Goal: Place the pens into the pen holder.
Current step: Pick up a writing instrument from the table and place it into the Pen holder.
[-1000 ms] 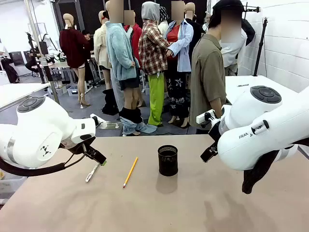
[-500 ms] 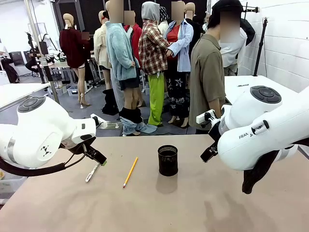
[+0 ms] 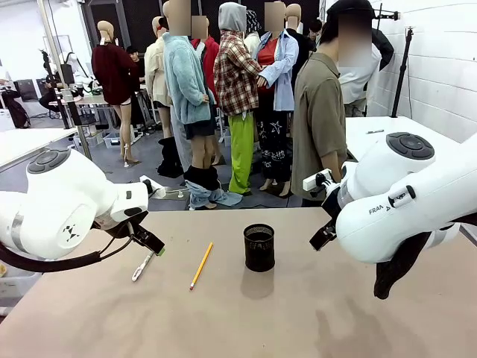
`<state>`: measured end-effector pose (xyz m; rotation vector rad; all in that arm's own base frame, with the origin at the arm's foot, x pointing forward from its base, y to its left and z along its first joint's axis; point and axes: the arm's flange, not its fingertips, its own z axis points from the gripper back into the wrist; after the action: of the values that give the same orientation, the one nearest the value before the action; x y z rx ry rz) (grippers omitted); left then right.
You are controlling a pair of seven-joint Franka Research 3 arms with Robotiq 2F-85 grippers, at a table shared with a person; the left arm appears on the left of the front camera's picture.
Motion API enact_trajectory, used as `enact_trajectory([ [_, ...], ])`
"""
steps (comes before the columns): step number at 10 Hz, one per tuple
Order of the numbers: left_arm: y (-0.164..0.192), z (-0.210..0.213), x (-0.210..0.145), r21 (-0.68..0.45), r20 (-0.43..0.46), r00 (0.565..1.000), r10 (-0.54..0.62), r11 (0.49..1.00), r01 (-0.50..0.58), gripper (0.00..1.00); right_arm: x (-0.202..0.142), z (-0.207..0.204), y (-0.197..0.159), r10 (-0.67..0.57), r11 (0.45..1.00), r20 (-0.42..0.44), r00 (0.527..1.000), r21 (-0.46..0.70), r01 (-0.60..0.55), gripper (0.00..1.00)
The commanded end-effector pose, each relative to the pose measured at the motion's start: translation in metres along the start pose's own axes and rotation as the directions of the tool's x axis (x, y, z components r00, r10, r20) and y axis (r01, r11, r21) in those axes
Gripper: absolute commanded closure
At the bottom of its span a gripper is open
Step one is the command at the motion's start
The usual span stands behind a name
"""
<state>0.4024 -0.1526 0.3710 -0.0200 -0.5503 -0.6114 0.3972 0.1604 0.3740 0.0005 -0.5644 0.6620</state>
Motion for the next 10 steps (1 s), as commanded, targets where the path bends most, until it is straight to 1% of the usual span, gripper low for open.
enact_trajectory([
  [1,0.001,0.0,0.0,0.0,0.0,1.0,0.004,1.0,-0.004,0.0,0.0,0.003,-0.028,-0.021,0.999,-0.095,0.995,-0.042,0.017,0.0],
  [3,0.001,0.0,0.0,0.0,0.0,1.0,0.004,1.0,-0.004,0.0,0.007,-0.008,-0.059,-0.052,0.998,-0.153,0.987,-0.027,0.049,0.0],
  [4,0.001,0.0,0.0,0.0,0.0,1.0,0.004,1.0,-0.004,0.0,0.011,-0.02,-0.077,-0.085,0.996,-0.213,0.973,-0.012,0.084,0.0],
  [5,0.001,0.0,0.0,0.0,0.0,1.0,0.004,1.0,-0.004,0.0,0.012,-0.033,-0.094,-0.084,0.996,-0.274,0.958,0.012,0.091,0.0],
  [7,0.001,0.0,0.0,0.0,0.0,1.0,0.004,1.0,-0.004,0.0,0.009,-0.053,-0.122,-0.13,0.989,-0.354,0.926,0.018,0.146,0.0],
  [9,0.001,0.0,0.0,0.0,0.0,1.0,0.004,1.0,-0.004,0.0,-0.001,-0.073,-0.139,-0.141,0.984,-0.434,0.89,0.035,0.173,0.0],
  [10,0.001,0.0,0.0,0.0,0.0,1.0,0.004,1.0,-0.004,0.0,-0.005,-0.078,-0.144,-0.158,0.98,-0.451,0.879,0.036,0.195,0.0],
])
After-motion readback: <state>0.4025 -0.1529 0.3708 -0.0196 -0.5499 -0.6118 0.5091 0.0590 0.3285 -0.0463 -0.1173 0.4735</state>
